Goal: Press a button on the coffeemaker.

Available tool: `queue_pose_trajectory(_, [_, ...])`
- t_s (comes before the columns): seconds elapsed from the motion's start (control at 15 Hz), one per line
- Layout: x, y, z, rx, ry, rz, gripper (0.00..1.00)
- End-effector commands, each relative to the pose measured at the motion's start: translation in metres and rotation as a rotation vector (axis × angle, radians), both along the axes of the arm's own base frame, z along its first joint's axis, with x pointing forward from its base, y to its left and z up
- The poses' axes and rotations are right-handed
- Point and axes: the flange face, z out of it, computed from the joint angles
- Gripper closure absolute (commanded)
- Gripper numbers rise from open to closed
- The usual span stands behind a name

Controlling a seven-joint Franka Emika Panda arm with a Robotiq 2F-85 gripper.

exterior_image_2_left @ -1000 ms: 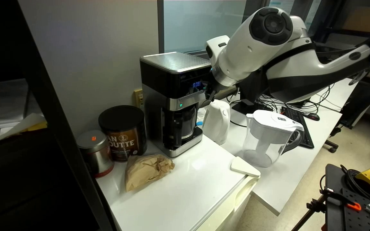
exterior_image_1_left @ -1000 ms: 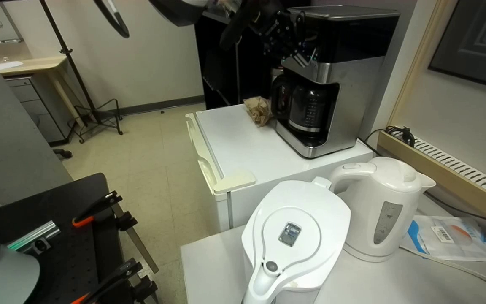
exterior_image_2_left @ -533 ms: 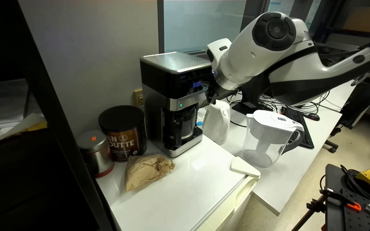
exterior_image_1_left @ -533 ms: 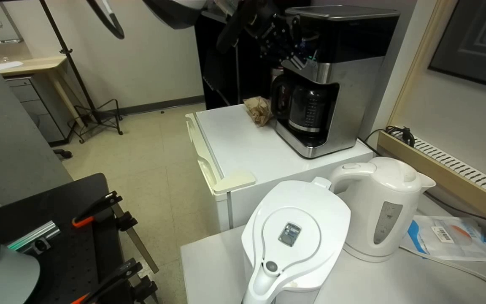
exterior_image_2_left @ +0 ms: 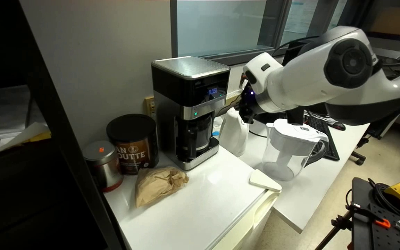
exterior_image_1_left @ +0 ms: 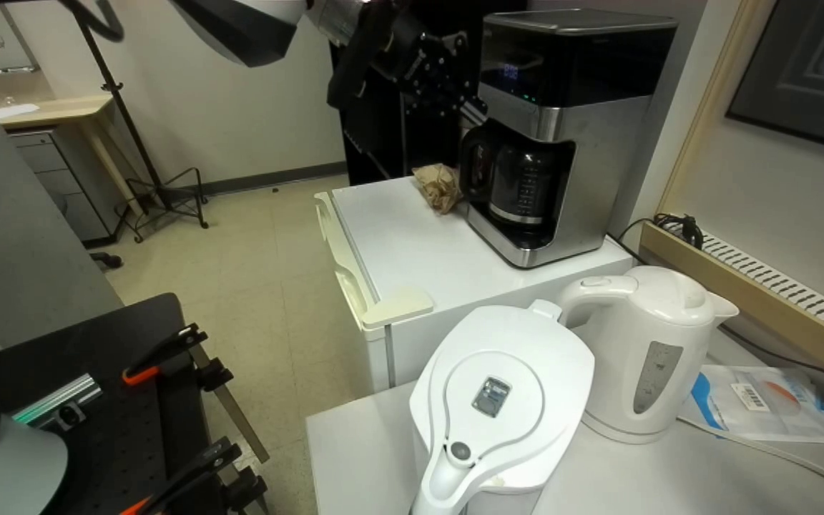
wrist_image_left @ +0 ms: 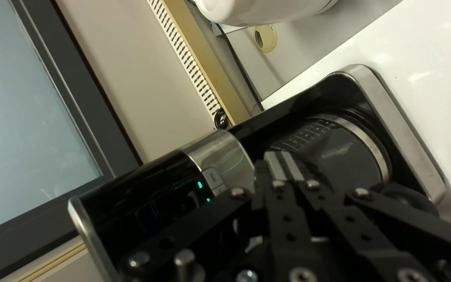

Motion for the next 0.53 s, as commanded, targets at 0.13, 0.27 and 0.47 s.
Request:
queue_pose_trajectory(0.13, [-0.058, 0.001, -0.001, -0.033, -0.051, 0.105, 0.99])
queue_pose_trajectory(0.27, [-0.072, 0.000, -0.003, -0.040, -0.064, 0.134, 0.99])
queue_pose_trajectory(0.47, [-0.089, -0.002, -0.006, -0.056, -0.082, 0.164, 0.99])
